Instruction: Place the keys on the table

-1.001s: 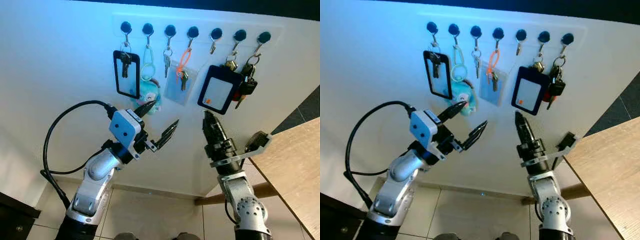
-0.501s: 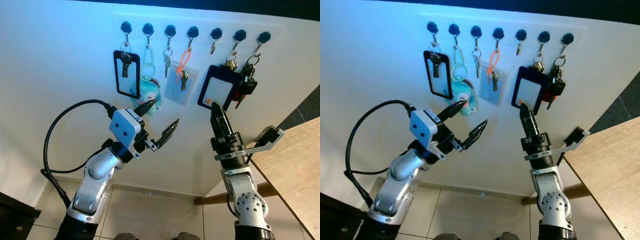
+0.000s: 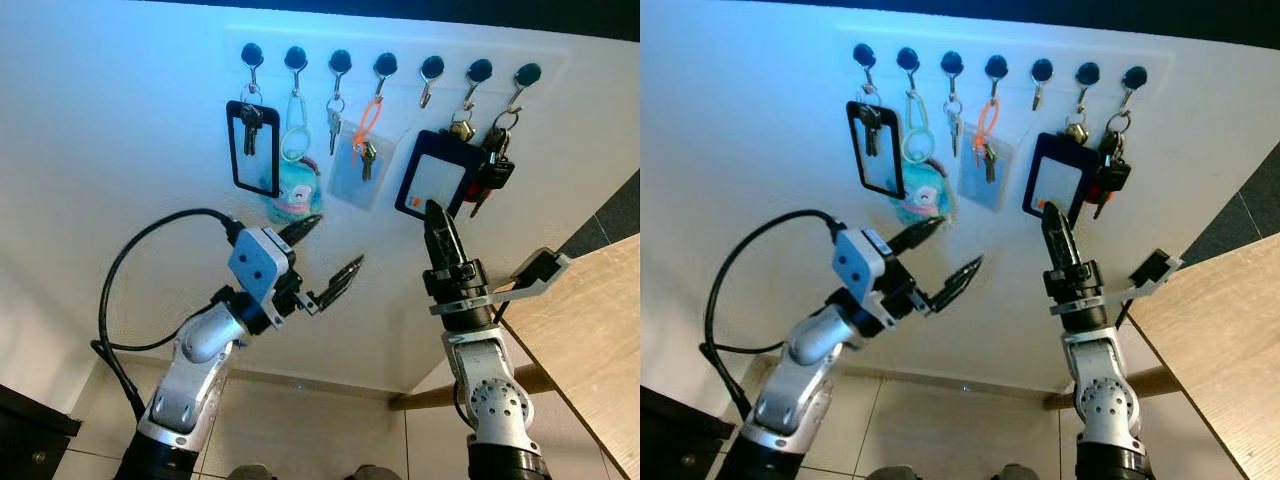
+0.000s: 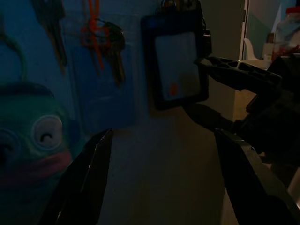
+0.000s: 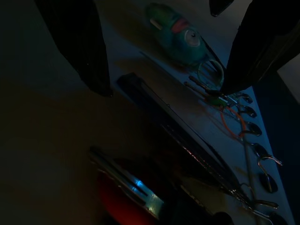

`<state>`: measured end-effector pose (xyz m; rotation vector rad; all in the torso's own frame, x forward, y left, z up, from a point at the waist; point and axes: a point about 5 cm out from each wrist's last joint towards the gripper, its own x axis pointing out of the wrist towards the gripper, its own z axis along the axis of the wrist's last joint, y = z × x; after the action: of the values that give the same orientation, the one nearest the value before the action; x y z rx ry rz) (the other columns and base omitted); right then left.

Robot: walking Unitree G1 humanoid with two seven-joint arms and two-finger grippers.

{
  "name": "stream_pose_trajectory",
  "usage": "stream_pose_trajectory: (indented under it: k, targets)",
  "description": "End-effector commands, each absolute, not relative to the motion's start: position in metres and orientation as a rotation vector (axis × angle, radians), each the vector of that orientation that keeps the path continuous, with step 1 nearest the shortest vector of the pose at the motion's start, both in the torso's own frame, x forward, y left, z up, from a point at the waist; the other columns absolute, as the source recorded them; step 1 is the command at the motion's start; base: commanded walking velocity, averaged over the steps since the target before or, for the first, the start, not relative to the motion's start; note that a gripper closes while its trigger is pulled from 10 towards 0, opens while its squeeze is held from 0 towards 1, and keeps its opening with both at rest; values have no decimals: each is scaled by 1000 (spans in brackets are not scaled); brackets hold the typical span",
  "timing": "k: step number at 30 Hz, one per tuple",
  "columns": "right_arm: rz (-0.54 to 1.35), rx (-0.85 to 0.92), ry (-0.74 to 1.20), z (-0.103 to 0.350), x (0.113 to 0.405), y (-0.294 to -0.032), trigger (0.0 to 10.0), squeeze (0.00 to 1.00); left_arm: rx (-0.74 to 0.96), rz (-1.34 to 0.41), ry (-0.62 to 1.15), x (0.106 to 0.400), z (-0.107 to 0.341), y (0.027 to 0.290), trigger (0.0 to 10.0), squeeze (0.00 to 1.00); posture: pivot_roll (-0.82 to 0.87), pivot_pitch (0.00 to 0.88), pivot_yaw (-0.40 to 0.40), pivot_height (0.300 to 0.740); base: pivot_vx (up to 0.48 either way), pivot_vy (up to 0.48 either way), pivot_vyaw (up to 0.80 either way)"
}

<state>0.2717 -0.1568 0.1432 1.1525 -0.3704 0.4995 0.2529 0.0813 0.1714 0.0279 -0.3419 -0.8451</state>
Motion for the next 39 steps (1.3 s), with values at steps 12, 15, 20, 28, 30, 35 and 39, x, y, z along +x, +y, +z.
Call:
stream_pose_trajectory:
  k: [12, 15, 20, 28, 30, 35, 39]
  targets:
    - [580, 1240, -407, 152, 269, -143, 3608, 0, 19, -859, -362, 254, 177, 77, 10000, 0, 95, 67, -29, 740, 0, 0, 0]
    - [567, 1246, -407, 150, 270, -145, 2078, 0, 21, -856, -363, 254, 178, 77, 10000, 0, 95, 67, -26, 740, 0, 0, 0]
    - [555, 1258, -408, 150, 271, -147, 0, 0, 25, -853, -365, 254, 178, 78, 10000, 0, 96, 66, -25, 740, 0, 0, 0]
    - [529, 1301, -431, 152, 272, -152, 0, 0, 36, -831, -381, 257, 181, 79, 10000, 0, 96, 70, -24, 740, 0, 0, 0]
    - [529, 1300, -432, 152, 272, -152, 0, 0, 36, -829, -382, 257, 181, 79, 10000, 0, 96, 70, -24, 740, 0, 0, 0]
    - [547, 1305, -445, 159, 272, -151, 0, 0, 45, -805, -396, 258, 182, 81, 10000, 0, 95, 70, -25, 740, 0, 0, 0]
    - [578, 1306, -460, 166, 273, -148, 0, 0, 50, -791, -404, 260, 184, 82, 10000, 0, 94, 70, -26, 740, 0, 0, 0]
